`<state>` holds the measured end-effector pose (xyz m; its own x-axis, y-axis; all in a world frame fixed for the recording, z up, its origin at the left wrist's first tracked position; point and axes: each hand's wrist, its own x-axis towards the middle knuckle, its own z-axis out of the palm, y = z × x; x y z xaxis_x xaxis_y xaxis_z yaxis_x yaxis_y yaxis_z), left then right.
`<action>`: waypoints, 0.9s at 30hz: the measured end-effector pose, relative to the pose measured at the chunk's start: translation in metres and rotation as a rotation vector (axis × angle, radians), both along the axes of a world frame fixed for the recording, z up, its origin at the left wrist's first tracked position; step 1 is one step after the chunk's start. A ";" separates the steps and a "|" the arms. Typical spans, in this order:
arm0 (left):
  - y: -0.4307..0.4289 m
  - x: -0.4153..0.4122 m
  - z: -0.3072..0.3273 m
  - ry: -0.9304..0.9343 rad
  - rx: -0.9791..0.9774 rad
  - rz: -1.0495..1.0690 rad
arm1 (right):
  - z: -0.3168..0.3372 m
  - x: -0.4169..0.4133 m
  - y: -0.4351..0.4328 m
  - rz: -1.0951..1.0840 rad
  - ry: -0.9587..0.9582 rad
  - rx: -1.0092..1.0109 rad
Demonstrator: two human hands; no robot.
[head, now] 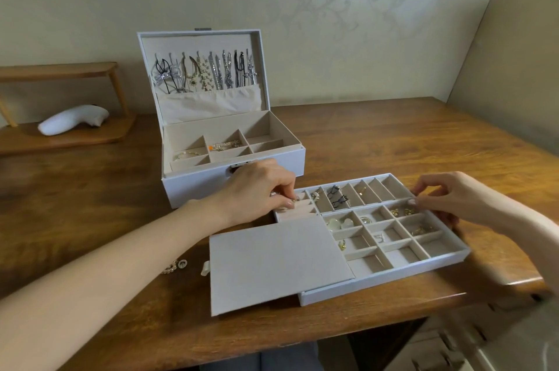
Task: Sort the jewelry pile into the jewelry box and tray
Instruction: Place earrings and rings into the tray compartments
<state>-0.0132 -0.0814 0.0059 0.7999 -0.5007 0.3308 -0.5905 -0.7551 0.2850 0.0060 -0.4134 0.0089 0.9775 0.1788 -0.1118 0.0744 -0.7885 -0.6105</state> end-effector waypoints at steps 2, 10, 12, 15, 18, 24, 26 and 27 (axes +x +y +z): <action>0.002 -0.001 -0.002 -0.108 0.033 -0.011 | -0.001 0.000 0.000 -0.005 0.002 -0.001; 0.005 -0.005 -0.002 -0.099 0.050 0.035 | -0.001 -0.002 0.000 -0.004 0.011 0.009; 0.006 -0.006 0.000 -0.082 0.069 0.031 | 0.000 -0.002 0.000 -0.010 0.017 0.013; 0.007 -0.008 0.001 -0.090 0.124 0.018 | 0.000 -0.002 0.001 -0.014 0.024 0.002; 0.007 -0.008 0.001 -0.109 0.211 0.007 | -0.001 -0.002 0.001 -0.012 0.023 0.001; 0.015 -0.009 0.004 -0.102 0.256 -0.037 | -0.003 -0.001 -0.001 -0.016 0.022 0.000; 0.021 -0.010 0.015 -0.061 0.147 -0.015 | 0.000 0.000 -0.003 -0.015 0.036 -0.029; 0.026 -0.011 0.024 -0.047 0.028 0.021 | 0.002 0.000 -0.003 -0.024 0.017 -0.059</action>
<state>-0.0241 -0.0558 0.0298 0.7944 -0.4936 0.3540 -0.5866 -0.7747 0.2361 0.0057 -0.4163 0.0107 0.9793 0.1476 -0.1384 0.0446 -0.8249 -0.5635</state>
